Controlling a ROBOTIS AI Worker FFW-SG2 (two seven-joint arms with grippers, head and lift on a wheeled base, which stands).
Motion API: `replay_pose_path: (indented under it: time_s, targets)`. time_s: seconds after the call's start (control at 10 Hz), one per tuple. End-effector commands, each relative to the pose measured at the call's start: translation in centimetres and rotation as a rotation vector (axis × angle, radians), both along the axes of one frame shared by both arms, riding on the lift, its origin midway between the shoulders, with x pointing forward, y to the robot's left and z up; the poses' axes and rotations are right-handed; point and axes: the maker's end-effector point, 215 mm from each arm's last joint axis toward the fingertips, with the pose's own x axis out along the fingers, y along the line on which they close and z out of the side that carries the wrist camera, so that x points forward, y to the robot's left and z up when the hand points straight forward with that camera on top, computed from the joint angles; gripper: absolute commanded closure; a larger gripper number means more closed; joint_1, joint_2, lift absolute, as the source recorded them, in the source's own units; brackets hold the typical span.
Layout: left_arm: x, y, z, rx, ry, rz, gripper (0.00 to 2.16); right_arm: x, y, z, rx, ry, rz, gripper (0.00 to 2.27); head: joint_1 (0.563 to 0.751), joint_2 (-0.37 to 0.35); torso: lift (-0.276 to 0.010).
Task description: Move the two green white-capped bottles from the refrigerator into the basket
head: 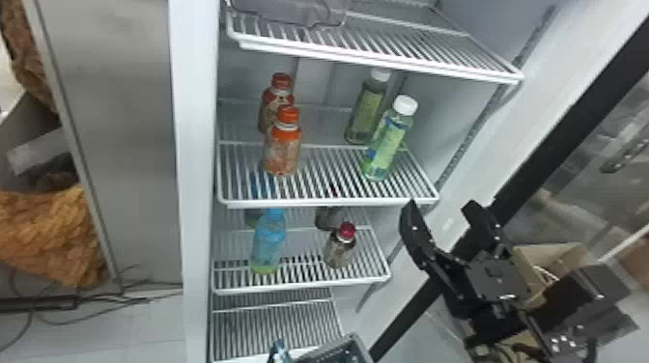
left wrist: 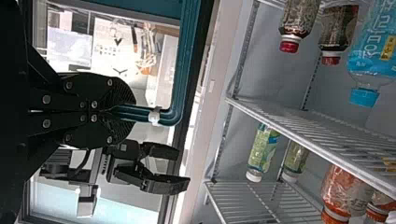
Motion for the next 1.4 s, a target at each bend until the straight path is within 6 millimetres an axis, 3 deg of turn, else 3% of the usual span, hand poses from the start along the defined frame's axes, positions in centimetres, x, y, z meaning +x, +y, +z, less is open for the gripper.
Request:
replay_pose_path:
  time_s: [0.0, 0.5, 0.7, 1.3]
  targets:
    - [0.1, 0.0, 0.1, -0.001, -0.002, 0.0, 1.22, 0.1, 0.0, -0.1, -0.001, 0.003, 0.001, 0.13, 0.695, -0.35, -0.004]
    - [0.1, -0.1, 0.1, -0.002, -0.002, 0.0, 1.21, 0.3, 0.4, 0.0, 0.003, -0.002, 0.01, 0.12, 0.695, -0.35, -0.004]
    - [-0.1, 0.0, 0.0, -0.002, 0.001, -0.003, 1.21, 0.8, 0.1, -1.0, 0.018, 0.014, 0.006, 0.11, 0.695, -0.35, -0.004]
    - [0.0, 0.1, 0.0, -0.004, 0.003, 0.002, 1.22, 5.6, -0.9, -4.1, 0.011, 0.022, -0.004, 0.1, 0.695, -0.35, -0.004]
